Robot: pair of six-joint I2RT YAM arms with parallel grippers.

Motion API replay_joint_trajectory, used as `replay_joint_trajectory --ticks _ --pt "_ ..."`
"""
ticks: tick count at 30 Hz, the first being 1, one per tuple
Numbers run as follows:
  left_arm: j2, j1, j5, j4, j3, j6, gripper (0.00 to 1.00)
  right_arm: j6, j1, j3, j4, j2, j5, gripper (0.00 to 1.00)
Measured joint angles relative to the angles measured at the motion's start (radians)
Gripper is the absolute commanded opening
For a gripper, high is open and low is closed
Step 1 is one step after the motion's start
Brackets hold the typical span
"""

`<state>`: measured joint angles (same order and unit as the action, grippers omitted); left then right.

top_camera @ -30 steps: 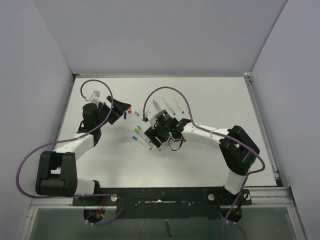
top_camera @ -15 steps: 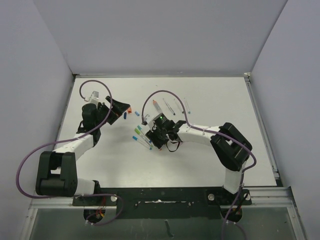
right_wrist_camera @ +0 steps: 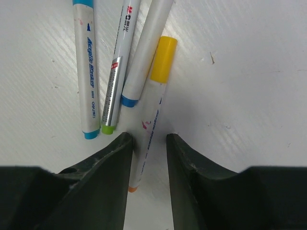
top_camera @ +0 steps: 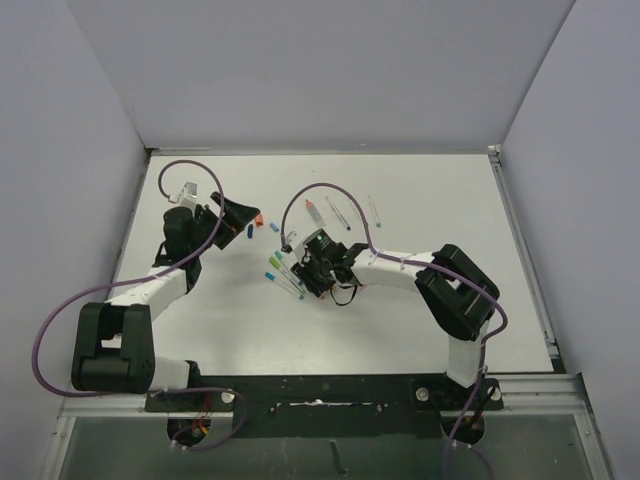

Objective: Open the pen caps

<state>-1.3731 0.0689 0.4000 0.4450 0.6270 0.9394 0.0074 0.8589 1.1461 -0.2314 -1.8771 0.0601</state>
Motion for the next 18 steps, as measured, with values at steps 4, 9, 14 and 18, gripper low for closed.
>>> replay_joint_trajectory --ticks 4,9,14,18 --pt "0.000 0.000 0.000 0.000 0.000 0.000 0.98 0.000 0.000 -0.002 0.006 0.000 0.000 0.24" --pt "0.000 0.000 0.000 -0.001 0.000 0.000 0.98 0.005 0.000 -0.002 0.008 -0.001 -0.001 0.11" --pt "0.000 0.009 -0.005 -0.007 0.000 0.000 0.98 0.024 -0.015 0.005 0.005 -0.005 -0.003 0.00" --pt "-0.011 0.061 -0.028 -0.007 0.000 0.002 0.98 0.060 -0.072 0.019 0.016 -0.015 0.007 0.00"
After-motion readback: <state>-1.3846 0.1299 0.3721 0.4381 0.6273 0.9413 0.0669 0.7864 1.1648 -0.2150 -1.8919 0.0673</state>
